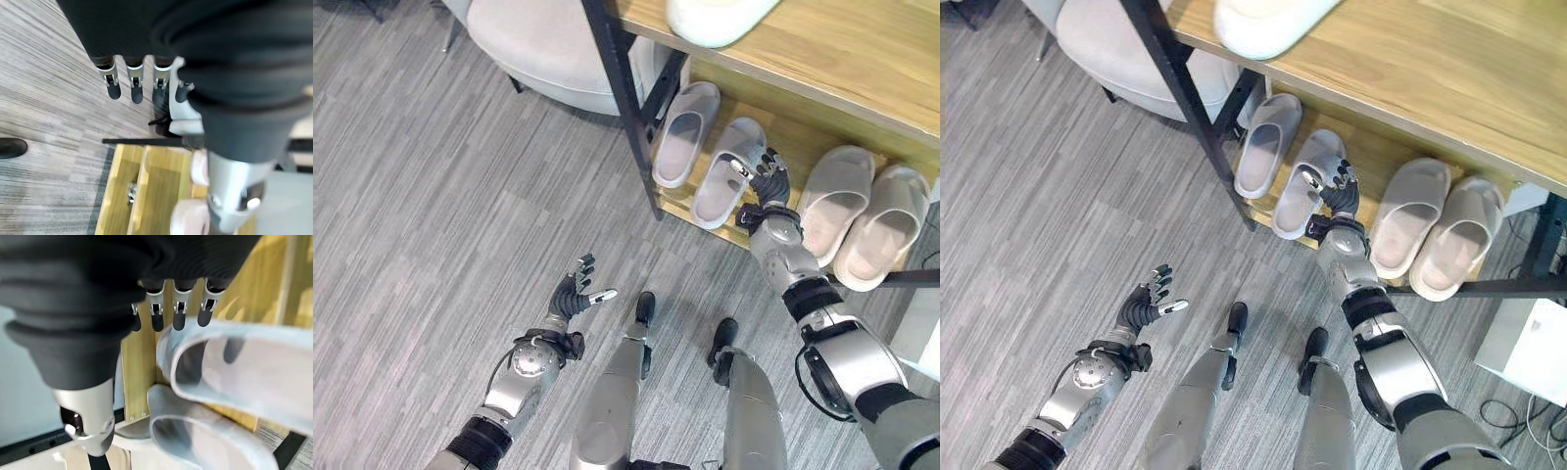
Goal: Arrange the slippers neatly on the shoe rack.
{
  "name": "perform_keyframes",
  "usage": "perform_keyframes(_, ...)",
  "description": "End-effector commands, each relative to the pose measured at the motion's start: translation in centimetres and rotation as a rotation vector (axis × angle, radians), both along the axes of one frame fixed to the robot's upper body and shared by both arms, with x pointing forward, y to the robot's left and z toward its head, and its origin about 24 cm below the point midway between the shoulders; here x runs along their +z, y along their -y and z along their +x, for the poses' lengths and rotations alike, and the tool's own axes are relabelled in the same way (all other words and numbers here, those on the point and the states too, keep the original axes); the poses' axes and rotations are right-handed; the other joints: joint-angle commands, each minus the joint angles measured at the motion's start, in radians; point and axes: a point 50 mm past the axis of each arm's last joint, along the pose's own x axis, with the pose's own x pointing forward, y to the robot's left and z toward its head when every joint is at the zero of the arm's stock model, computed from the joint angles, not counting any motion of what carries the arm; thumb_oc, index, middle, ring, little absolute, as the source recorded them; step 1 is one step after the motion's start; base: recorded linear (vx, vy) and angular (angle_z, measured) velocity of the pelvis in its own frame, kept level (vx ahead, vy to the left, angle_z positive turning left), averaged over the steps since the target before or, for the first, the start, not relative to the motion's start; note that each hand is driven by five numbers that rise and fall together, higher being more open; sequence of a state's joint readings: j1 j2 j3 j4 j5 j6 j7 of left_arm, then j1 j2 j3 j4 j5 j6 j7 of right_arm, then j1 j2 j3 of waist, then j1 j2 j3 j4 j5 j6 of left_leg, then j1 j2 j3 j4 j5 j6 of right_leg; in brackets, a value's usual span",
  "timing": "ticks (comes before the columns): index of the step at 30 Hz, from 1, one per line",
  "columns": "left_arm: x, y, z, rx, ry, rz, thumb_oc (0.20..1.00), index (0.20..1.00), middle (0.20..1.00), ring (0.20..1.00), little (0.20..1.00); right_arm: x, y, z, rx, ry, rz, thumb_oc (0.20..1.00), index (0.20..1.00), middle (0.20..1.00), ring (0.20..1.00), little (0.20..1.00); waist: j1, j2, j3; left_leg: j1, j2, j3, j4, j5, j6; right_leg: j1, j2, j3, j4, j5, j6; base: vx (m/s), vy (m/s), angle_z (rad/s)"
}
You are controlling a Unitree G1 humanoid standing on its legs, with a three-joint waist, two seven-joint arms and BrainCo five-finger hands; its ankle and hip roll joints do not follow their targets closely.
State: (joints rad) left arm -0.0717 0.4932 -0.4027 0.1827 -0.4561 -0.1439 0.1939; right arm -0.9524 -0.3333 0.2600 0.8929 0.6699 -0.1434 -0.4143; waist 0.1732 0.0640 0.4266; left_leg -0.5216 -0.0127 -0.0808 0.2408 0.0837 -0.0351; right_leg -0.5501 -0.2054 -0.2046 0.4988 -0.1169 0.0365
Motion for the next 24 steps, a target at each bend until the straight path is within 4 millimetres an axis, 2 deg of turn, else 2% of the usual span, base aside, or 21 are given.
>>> perform_keyframes(1,0.9,-0.1,-0.4,-0.037,0.053,-0.008,1.000,1.000,1.000,1.000,1.000,1.5,1.3,-0.2,-0.037,0.069,0.012,1.000,1.000,1.000,1.000,1.000,0.004,0.002,0.007,-0.013,-0.005,-0.044,0.063,-0.160,-0.020,0.110,-0.007,-0.024,-0.034,-0.096,0.049,0.03,0.011,0.12)
perform_keyframes(13,0.6,-0.1,-0.8,-0.018,0.047,-0.010,1.000,1.000,1.000,1.000,1.000,1.9,3.4,-0.5,-0.134,0.087,0.018,1.000,1.000,1.000,1.000,1.000,0.010,0.001,0.016,-0.029,-0.010,-0.049,0.061,-0.162,-0.016,0.099,-0.013,-0.033,-0.026,-0.102,0.057,0.03,0.007,0.05)
perform_keyframes(18,0.8,0.3,-0.5,-0.019,0.060,-0.011,1.000,1.000,1.000,1.000,1.000,1.6,3.1,-0.7,-0.140,0.085,0.012,1.000,1.000,1.000,1.000,1.000,0.003,-0.002,0.020,-0.033,-0.011,-0.045,0.062,-0.165,-0.011,0.089,-0.010,-0.026,-0.024,-0.100,0.058,0.01,0.007,0.02)
perform_keyframes(24,0.8,0.7,-0.3,-0.027,0.064,-0.009,1.000,1.000,1.000,1.000,1.000,0.2,2.2,-0.5,-0.127,0.024,0.014,1.000,1.000,1.000,1.000,1.000,-0.005,0.000,0.029,-0.043,-0.011,-0.039,0.069,-0.168,-0.008,0.077,-0.011,-0.021,-0.021,-0.100,0.056,0.00,0.006,-0.01)
